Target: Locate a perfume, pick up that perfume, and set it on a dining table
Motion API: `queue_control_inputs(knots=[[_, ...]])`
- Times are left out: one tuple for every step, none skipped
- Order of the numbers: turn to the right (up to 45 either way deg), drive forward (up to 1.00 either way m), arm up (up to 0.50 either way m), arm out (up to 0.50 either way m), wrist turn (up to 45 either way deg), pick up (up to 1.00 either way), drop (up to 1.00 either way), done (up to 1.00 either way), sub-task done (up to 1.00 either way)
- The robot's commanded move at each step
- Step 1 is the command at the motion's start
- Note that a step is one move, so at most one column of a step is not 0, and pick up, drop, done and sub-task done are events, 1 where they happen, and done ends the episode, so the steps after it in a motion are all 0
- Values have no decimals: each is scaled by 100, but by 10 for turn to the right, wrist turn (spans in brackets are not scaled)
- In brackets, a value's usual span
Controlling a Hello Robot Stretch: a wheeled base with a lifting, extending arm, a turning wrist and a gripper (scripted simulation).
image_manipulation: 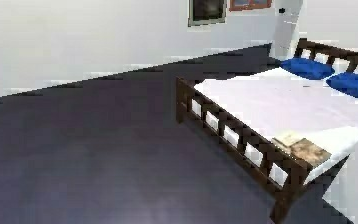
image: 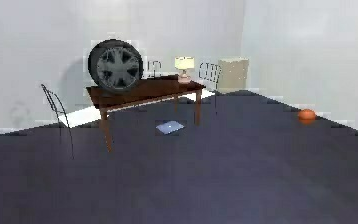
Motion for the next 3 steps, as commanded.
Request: queue_control_inputs(knots=[[-450,0,0,0,0,0,0,0,0],[-450,0,0,0,0,0,0,0,0],[-360,0,0,0,0,0,0,0,0]])
